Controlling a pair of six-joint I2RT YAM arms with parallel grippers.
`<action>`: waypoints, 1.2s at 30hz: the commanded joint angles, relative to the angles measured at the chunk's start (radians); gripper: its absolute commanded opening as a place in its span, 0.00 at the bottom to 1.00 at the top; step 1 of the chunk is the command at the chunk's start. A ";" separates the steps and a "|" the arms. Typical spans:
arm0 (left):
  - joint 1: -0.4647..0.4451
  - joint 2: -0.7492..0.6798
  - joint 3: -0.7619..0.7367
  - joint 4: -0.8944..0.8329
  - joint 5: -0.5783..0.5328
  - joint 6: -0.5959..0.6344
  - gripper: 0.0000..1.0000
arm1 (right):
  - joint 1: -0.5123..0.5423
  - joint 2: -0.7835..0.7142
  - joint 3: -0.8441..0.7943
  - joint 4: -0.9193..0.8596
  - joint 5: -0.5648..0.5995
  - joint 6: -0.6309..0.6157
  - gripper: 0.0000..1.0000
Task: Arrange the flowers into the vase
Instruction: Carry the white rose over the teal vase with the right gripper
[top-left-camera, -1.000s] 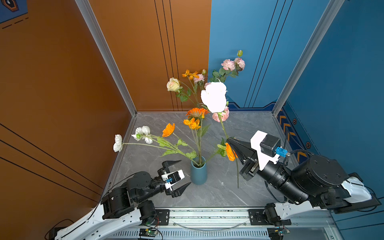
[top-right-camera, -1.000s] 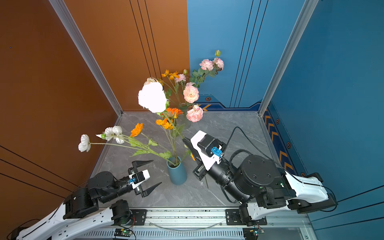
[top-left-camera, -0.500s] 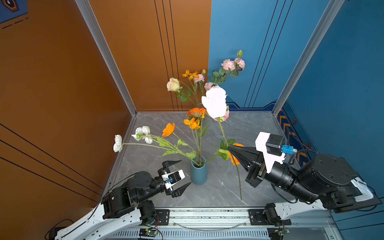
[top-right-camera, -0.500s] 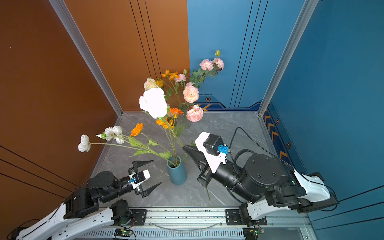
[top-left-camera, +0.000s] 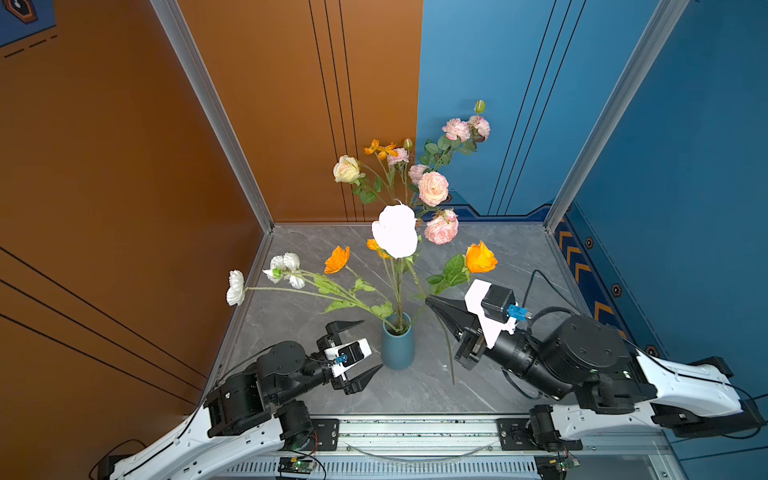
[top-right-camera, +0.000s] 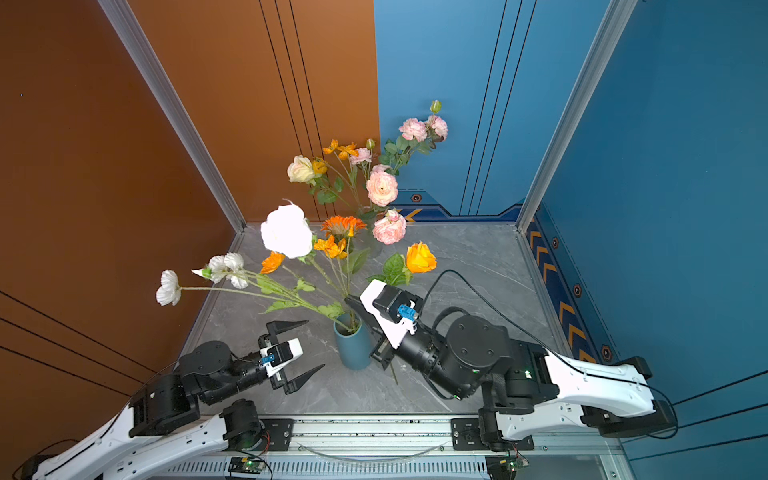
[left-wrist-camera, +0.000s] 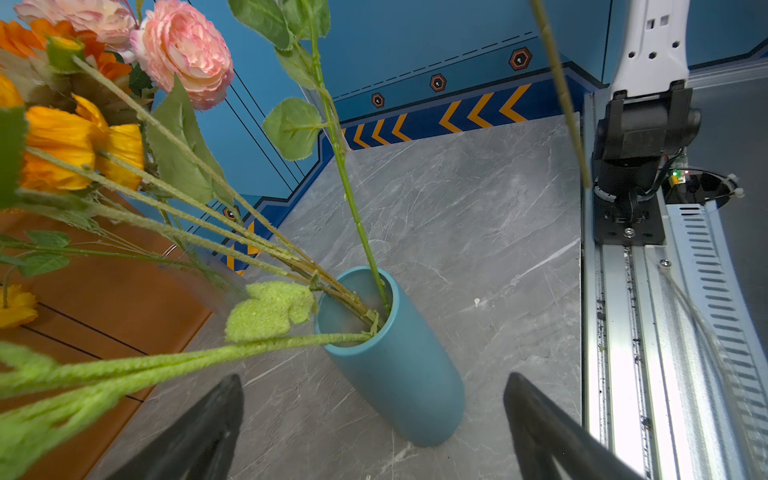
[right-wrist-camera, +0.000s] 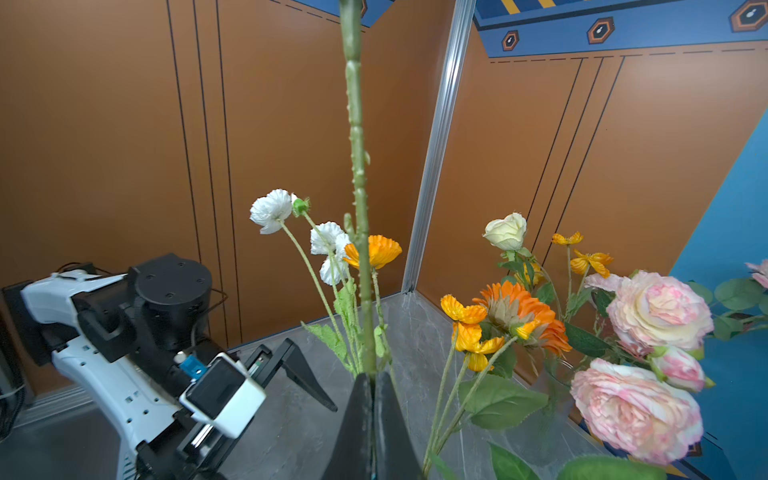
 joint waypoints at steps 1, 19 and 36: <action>0.010 0.008 0.000 -0.004 0.017 0.004 0.98 | -0.153 -0.022 -0.040 0.259 -0.178 0.089 0.00; 0.059 0.029 -0.002 0.004 0.066 -0.004 0.98 | -0.252 0.174 -0.048 0.547 -0.341 0.006 0.00; 0.080 0.058 -0.001 0.008 0.082 -0.008 0.98 | -0.294 0.199 -0.207 0.837 -0.397 -0.132 0.00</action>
